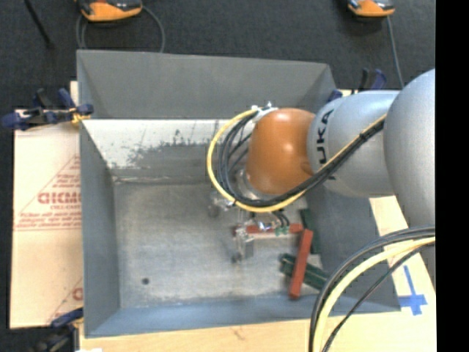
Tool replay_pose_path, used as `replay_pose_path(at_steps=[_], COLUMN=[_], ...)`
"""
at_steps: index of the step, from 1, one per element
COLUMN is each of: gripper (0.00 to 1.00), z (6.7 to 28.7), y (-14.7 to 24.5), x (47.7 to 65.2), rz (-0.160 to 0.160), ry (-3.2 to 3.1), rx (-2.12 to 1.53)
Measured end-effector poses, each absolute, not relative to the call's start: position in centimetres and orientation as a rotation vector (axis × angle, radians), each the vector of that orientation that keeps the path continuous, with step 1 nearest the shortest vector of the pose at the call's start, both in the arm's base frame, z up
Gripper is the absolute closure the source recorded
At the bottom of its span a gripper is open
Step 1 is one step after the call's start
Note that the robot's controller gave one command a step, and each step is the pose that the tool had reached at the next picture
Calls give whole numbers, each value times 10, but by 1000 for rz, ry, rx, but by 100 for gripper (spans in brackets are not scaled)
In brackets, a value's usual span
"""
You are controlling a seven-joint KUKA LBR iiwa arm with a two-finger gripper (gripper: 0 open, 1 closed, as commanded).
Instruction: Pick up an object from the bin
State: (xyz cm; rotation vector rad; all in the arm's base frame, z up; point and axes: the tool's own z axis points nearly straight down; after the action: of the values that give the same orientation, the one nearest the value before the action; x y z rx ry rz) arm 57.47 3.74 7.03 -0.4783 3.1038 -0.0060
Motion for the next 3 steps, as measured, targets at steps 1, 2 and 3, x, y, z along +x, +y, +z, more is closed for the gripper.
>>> replay_pose_path(at_steps=[1, 2, 3], gripper=[0, 0, 100], z=[71, 86, 86], y=[29, -36, -34], x=[633, 614, 615], rz=[-2, -3, 2], ry=[3001, 2854, 2855], rx=[-906, -1311, -1305])
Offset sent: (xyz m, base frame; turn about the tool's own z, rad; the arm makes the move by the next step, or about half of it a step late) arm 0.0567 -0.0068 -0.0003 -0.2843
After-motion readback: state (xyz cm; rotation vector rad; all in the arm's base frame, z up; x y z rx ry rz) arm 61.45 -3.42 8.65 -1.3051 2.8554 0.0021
